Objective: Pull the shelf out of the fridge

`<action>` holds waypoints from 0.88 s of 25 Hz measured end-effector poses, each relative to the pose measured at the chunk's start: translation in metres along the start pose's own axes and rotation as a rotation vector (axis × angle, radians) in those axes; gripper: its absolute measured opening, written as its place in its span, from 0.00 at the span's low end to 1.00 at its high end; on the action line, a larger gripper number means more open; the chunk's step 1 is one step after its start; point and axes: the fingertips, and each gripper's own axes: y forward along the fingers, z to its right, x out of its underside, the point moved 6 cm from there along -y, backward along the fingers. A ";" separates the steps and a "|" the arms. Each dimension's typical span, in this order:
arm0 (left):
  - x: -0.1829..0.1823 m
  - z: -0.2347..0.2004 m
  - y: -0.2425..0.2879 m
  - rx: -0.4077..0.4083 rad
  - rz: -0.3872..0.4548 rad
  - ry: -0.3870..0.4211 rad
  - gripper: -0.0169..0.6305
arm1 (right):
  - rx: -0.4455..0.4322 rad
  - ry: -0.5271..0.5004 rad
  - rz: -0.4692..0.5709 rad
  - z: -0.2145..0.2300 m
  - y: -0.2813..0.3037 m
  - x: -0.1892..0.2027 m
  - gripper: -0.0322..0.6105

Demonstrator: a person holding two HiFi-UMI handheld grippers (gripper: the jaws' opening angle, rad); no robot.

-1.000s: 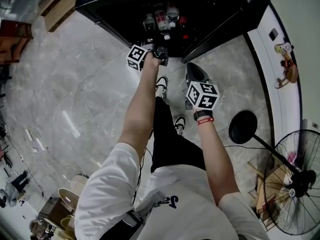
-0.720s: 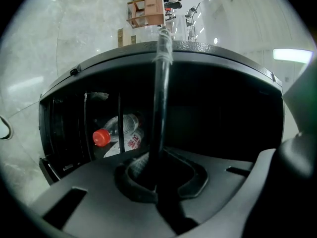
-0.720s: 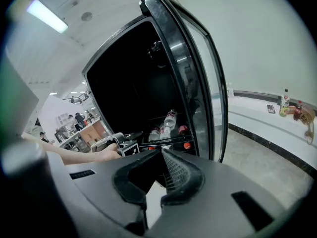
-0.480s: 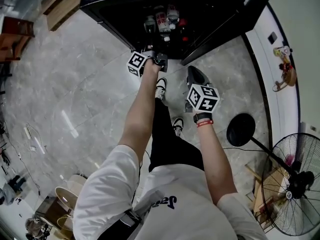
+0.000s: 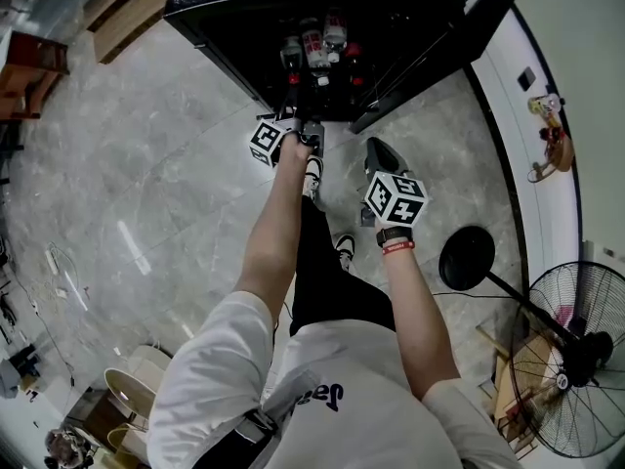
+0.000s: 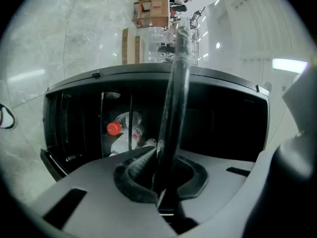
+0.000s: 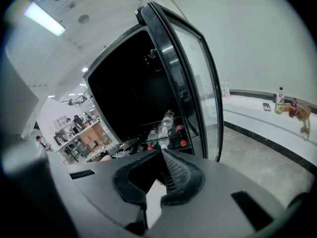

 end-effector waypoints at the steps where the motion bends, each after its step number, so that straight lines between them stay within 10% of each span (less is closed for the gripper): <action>1: 0.000 0.001 -0.001 0.010 -0.003 -0.009 0.08 | 0.000 -0.001 -0.001 0.001 -0.002 0.000 0.06; 22: 0.012 0.039 -0.065 0.004 -0.088 0.218 0.08 | -0.007 0.016 0.016 0.006 -0.056 0.001 0.06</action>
